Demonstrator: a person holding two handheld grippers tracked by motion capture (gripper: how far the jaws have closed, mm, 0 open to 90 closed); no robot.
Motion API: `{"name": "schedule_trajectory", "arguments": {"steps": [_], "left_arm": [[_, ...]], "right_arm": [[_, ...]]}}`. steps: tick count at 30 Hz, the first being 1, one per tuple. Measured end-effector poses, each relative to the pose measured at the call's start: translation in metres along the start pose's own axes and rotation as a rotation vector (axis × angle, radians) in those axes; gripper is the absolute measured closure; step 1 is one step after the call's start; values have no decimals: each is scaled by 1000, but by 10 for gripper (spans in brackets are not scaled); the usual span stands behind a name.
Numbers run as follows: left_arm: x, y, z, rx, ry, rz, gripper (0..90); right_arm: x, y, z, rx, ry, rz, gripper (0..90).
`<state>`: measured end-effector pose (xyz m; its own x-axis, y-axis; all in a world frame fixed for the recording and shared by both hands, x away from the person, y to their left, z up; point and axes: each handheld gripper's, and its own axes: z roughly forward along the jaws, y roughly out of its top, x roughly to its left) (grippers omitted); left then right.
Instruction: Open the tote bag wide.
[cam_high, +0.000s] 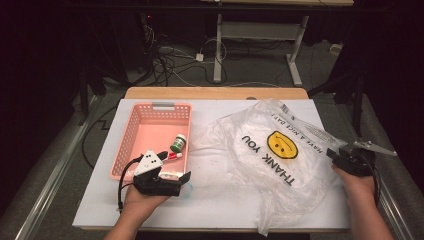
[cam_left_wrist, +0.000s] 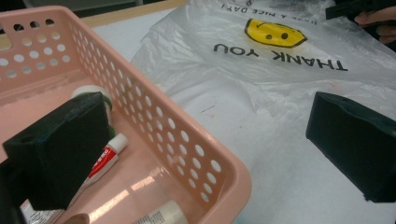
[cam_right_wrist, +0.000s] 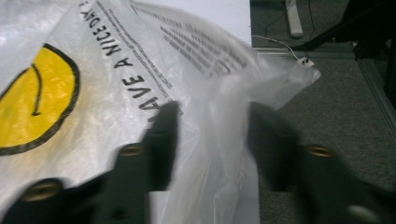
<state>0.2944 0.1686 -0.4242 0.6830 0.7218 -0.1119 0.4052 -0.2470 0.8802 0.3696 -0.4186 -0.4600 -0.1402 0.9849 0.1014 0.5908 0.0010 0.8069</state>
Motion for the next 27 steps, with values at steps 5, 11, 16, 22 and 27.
{"name": "schedule_trajectory", "arguments": {"steps": [5,11,16,22,27], "left_arm": [[-1,1,3,13,-5,2,0],[0,0,7,25,10,6,0],[-3,-1,10,30,20,6,0],[-9,-2,15,50,51,42,0],[-7,0,11,56,38,15,0]], "right_arm": [[-5,-6,-32,-66,33,-17,316],[16,-16,-57,-103,126,-110,182],[47,-24,-63,-123,207,-171,76],[67,-26,-56,-105,262,-225,1],[84,-20,-51,-117,313,-261,1]]}}
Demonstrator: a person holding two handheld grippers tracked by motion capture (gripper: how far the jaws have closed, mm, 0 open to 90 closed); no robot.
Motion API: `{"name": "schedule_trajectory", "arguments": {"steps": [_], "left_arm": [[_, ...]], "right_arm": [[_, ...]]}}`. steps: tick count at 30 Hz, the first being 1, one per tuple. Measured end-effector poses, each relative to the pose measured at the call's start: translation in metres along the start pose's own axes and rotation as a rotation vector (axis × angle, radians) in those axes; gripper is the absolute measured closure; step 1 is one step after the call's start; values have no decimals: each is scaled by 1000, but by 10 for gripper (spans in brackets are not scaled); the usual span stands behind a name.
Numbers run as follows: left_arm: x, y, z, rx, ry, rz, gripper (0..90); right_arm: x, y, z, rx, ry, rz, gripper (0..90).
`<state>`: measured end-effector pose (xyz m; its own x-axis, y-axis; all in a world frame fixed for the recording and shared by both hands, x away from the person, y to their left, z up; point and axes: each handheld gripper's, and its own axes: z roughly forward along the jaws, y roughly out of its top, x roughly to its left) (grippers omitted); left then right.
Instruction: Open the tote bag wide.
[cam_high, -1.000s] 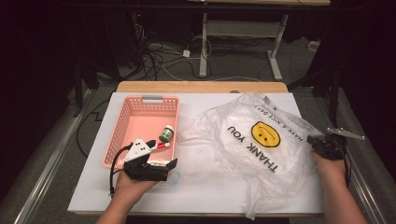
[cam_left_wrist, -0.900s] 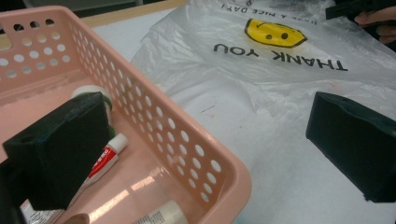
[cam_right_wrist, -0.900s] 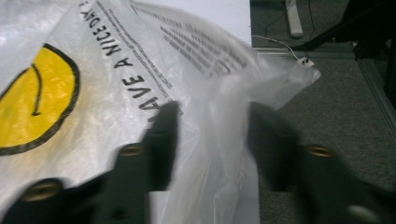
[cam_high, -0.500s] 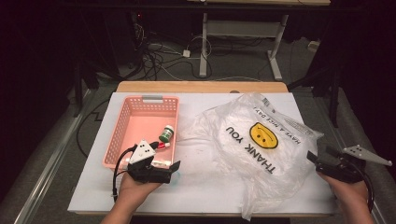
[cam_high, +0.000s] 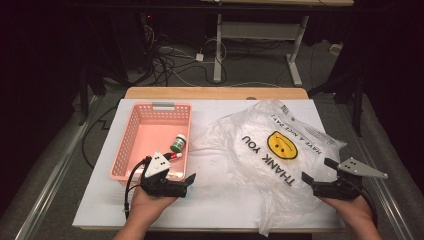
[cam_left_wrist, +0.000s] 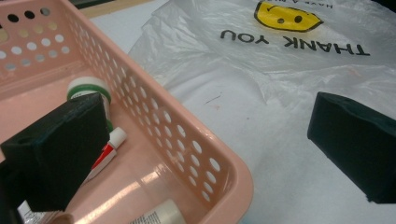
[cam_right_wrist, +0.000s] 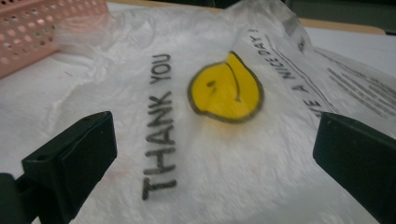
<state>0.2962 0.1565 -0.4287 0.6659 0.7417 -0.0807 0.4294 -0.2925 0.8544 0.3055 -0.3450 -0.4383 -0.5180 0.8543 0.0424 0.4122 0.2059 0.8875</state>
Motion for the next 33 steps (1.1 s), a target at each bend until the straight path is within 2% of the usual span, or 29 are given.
{"name": "schedule_trajectory", "arguments": {"steps": [3,8,9,12,13,18,19,24,27,30,33], "left_arm": [[-1,0,-2,0,-1,5,0],[-4,-1,-1,16,-13,24,0],[-4,-1,-3,8,-16,24,0],[-4,-1,-7,4,-5,28,0],[-4,-1,-9,1,0,29,0],[0,-6,-14,-18,12,11,0],[0,-5,-14,-25,15,11,0],[1,-5,-12,-35,16,18,0],[2,-5,-9,-32,5,22,0],[2,-5,-10,-41,0,14,0],[1,-5,-11,-42,-4,19,0]], "right_arm": [[8,8,6,-4,26,-25,2],[18,19,20,3,35,-52,1],[21,23,29,7,67,-66,1],[25,27,37,22,81,-78,2],[29,33,47,30,96,-99,2],[38,42,63,27,117,-100,9],[41,47,73,32,127,-98,12],[46,55,84,28,115,-108,22],[49,55,88,26,124,-103,37],[58,52,92,56,143,-146,57],[63,51,91,73,164,-154,89]]}}
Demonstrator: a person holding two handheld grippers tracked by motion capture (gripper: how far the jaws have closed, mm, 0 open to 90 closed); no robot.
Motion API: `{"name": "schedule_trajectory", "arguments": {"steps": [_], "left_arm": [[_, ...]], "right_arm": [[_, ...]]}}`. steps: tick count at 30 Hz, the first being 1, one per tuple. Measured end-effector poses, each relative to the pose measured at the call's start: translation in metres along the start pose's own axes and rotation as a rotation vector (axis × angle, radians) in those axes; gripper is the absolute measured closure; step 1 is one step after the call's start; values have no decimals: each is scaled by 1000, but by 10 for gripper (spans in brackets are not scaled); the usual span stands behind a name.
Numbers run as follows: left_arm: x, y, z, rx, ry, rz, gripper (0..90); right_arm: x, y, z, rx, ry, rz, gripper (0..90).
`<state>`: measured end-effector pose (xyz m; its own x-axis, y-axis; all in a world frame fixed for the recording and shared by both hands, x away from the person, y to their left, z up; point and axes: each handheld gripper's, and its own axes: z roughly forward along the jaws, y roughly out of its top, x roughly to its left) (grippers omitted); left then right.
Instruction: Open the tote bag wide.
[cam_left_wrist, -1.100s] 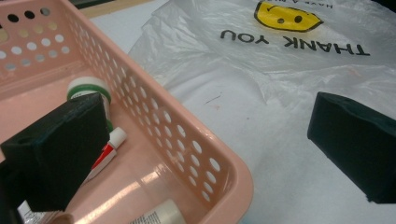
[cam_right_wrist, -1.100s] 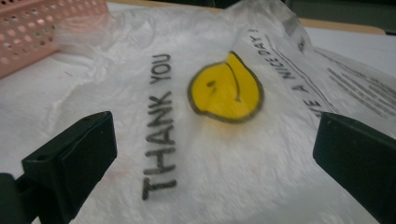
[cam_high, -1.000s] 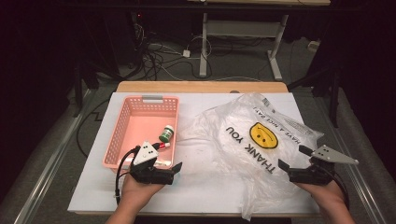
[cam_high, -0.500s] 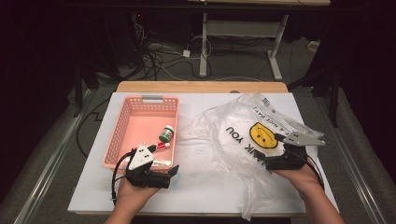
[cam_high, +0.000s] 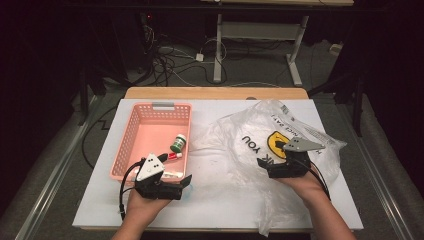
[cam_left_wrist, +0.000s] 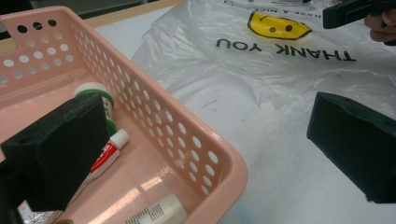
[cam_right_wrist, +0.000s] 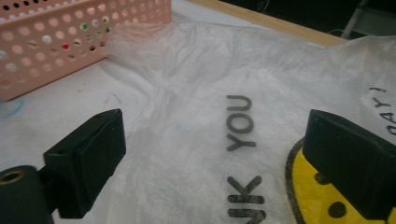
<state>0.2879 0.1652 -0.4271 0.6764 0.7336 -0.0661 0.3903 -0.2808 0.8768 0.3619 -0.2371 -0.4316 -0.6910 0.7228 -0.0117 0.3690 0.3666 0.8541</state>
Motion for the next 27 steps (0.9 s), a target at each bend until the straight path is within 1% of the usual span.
{"name": "schedule_trajectory", "arguments": {"steps": [1,2,4,5,7,12,13,14,17,18,19,20,21,22,23,24,26,27], "left_arm": [[-1,0,0,1,0,3,0],[-1,0,-1,2,-1,5,0],[-2,-1,-2,1,-2,4,0],[-2,-1,-2,-1,-3,4,0],[-2,-1,-3,-1,-5,4,0],[-1,-1,-1,6,-9,5,0],[-1,-1,-1,5,-12,3,0],[-1,-1,-1,4,-13,2,0],[-1,-2,-1,9,-15,10,0],[-1,-2,-1,9,-15,10,0],[-1,-2,-2,10,-15,10,0],[-1,-2,-2,9,-15,10,0],[0,-2,-2,8,-15,8,0],[1,-3,-2,11,-14,5,0],[1,-3,-2,11,-14,5,0],[2,-4,-1,11,-14,1,0],[3,-3,-1,8,-18,-8,0],[3,-3,-1,8,-18,-8,0]], "right_arm": [[0,0,0,0,0,0,89],[4,1,-2,2,14,-10,119],[8,1,-3,11,38,-14,154],[8,1,-3,11,38,-14,154],[11,2,-3,26,70,-16,172],[14,0,3,58,88,-26,174],[15,-1,6,74,101,-26,188],[15,-2,6,78,108,-26,206],[19,-3,10,112,146,-38,280],[19,-3,10,112,146,-38,280],[21,-4,11,123,156,-46,307],[23,-5,13,137,166,-67,333],[25,-7,16,162,166,-82,358],[26,-8,18,173,167,-90,379],[26,-8,18,173,167,-90,379],[27,-10,25,210,181,-100,412],[29,-12,32,244,182,-128,417],[29,-12,32,244,182,-128,417]]}}
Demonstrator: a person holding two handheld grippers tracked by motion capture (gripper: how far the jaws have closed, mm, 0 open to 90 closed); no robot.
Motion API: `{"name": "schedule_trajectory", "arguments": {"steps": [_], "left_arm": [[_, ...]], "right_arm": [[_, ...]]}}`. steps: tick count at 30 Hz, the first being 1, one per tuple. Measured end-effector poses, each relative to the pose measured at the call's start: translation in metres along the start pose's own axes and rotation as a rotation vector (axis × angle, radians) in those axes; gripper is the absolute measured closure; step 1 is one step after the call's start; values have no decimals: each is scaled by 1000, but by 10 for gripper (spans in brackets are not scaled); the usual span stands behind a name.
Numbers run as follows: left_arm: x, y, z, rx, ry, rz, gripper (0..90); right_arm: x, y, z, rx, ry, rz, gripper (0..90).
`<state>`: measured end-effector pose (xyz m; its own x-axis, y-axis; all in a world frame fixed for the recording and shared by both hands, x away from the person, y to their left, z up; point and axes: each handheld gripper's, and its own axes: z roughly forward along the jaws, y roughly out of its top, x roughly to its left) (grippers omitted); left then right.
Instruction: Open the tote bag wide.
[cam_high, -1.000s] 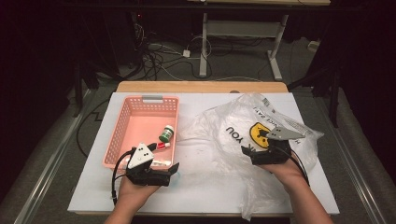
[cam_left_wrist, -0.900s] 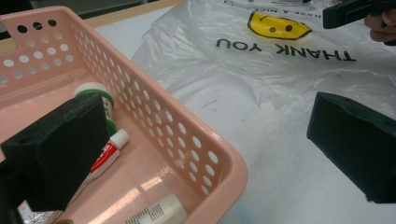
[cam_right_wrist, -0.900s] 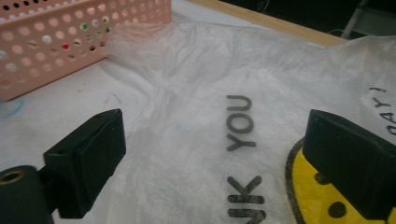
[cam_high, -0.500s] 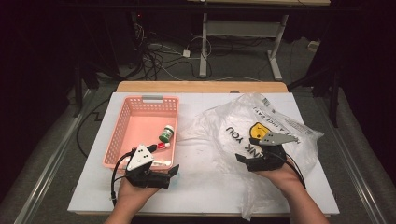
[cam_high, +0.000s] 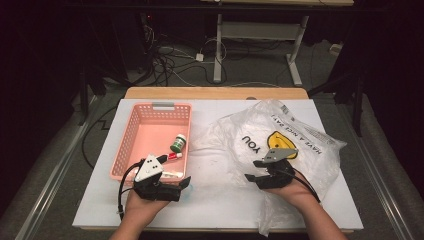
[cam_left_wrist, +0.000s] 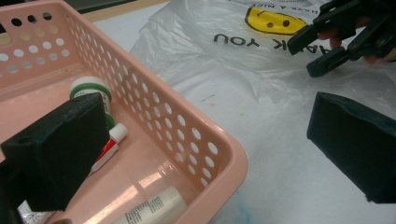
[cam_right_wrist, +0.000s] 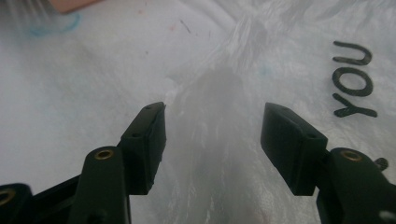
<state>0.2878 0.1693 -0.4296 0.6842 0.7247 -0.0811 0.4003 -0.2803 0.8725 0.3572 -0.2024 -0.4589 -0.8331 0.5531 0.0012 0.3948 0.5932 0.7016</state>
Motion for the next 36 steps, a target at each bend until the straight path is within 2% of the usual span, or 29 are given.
{"name": "schedule_trajectory", "arguments": {"steps": [3,4,8,11,15,21,24,29,36], "left_arm": [[-2,0,0,0,-4,6,0],[-3,0,-1,-2,-7,11,0],[-3,1,0,-2,-11,12,0],[-4,0,0,1,-13,13,0],[-5,1,0,-1,-17,17,0],[-6,1,1,2,-22,17,0],[-7,1,2,2,-26,17,0],[-9,1,2,3,-29,21,0],[-8,1,2,2,-28,20,0]], "right_arm": [[1,-1,8,32,3,-18,399],[3,-2,14,56,14,-23,334],[6,-4,19,85,18,-30,324],[7,-5,19,75,1,-33,403],[5,-6,17,54,4,-17,479],[1,-9,15,42,-6,-2,551],[-2,-11,14,32,-10,6,637],[-6,-14,12,15,10,42,680],[-7,-14,8,-4,6,54,689]]}}
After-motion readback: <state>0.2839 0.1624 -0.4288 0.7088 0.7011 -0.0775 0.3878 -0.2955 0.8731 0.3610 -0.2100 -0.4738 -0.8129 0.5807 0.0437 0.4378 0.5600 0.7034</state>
